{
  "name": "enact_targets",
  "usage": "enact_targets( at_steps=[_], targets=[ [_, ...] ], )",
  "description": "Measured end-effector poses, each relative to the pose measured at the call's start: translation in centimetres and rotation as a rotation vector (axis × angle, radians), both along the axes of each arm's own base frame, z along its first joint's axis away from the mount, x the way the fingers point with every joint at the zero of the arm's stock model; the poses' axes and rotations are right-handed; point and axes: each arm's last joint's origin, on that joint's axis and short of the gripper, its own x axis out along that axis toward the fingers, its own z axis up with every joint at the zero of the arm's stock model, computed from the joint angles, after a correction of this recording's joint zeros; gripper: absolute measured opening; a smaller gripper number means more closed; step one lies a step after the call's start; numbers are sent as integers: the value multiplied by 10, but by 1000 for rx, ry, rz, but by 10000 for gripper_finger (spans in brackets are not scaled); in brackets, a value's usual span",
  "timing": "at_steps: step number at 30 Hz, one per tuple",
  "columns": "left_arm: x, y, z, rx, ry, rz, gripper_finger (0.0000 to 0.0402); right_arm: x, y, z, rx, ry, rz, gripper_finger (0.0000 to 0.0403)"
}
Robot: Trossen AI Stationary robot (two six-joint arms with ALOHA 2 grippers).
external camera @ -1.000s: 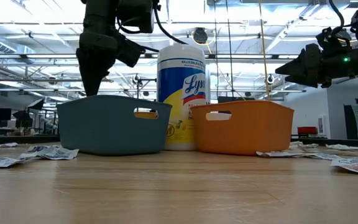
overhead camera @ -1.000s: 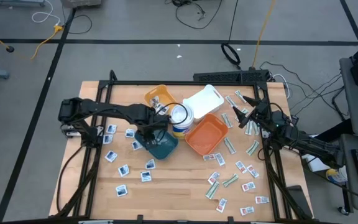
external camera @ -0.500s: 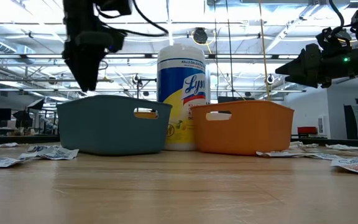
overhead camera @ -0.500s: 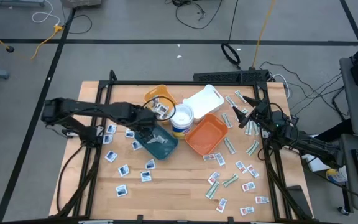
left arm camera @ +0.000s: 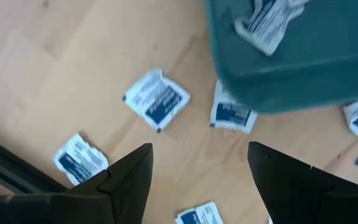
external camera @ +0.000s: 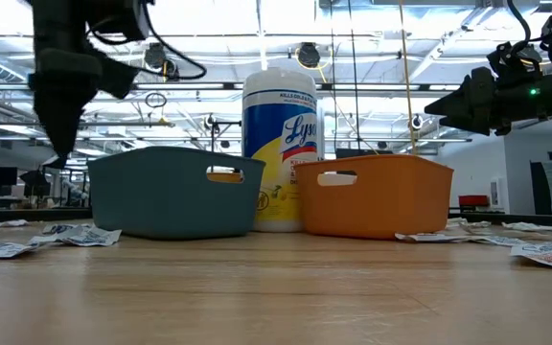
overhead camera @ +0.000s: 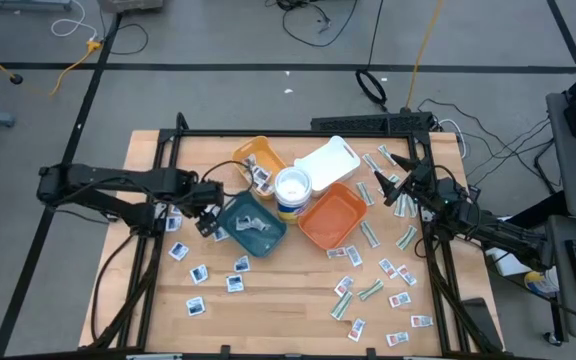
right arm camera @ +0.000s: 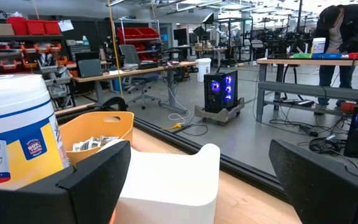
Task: Pick & Place First Aid Supplies
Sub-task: Put the blue pad into the blue bin
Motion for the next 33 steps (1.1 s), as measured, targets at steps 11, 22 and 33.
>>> enact_targets(
  at_steps=[11, 22, 33],
  targets=[
    [-8, 5, -46, -29, 7, 55, 269, 0, 0, 0, 0, 0, 0, 377],
    [-15, 7, -81, 83, -50, 113, 269, 0, 0, 0, 0, 0, 0, 377],
    [-19, 7, -94, 115, -65, -1, 269, 0, 0, 0, 0, 0, 0, 377]
  ],
)
